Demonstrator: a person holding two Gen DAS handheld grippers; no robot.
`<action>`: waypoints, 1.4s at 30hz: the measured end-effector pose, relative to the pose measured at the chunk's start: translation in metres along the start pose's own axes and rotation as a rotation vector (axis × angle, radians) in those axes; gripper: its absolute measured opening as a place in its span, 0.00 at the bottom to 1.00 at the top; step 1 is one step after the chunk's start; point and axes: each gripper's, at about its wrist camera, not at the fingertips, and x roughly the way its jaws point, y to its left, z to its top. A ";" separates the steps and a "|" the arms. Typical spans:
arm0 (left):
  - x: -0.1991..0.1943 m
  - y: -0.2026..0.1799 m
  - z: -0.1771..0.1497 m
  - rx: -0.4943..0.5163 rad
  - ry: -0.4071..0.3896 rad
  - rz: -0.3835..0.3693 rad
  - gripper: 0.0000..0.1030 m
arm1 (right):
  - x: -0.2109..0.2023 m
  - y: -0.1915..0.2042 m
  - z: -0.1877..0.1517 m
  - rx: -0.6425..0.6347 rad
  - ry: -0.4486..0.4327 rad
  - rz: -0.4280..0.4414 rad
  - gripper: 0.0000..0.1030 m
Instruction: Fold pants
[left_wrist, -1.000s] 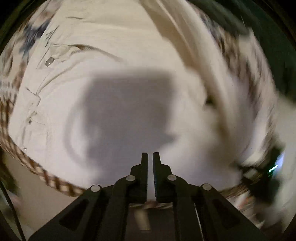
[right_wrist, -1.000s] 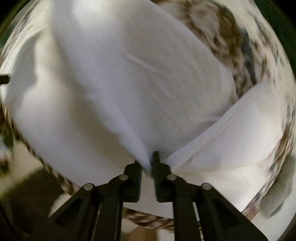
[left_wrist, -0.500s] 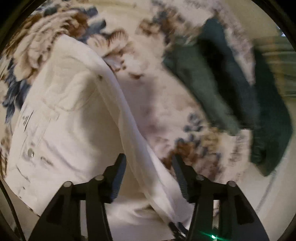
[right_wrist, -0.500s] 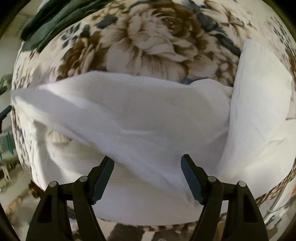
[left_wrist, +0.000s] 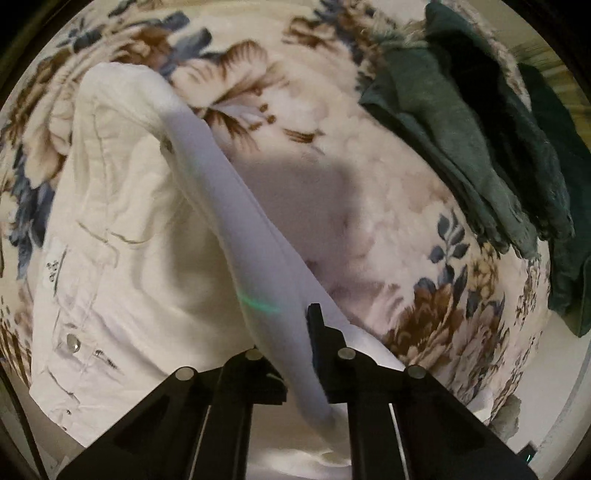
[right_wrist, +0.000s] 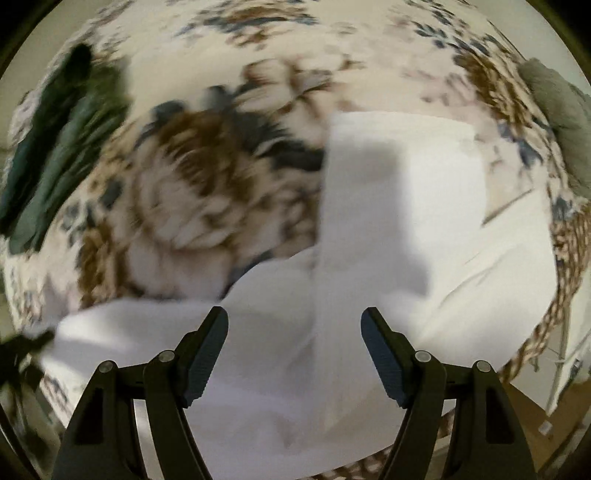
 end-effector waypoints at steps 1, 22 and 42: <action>-0.003 0.001 -0.003 0.001 -0.011 0.000 0.06 | 0.001 -0.007 0.005 0.019 -0.002 -0.033 0.75; -0.028 0.165 -0.177 -0.225 -0.024 -0.037 0.06 | -0.036 -0.165 -0.060 0.285 -0.103 0.015 0.05; -0.061 0.109 -0.249 -0.032 -0.133 0.190 0.34 | 0.017 -0.311 -0.082 0.540 -0.006 0.259 0.52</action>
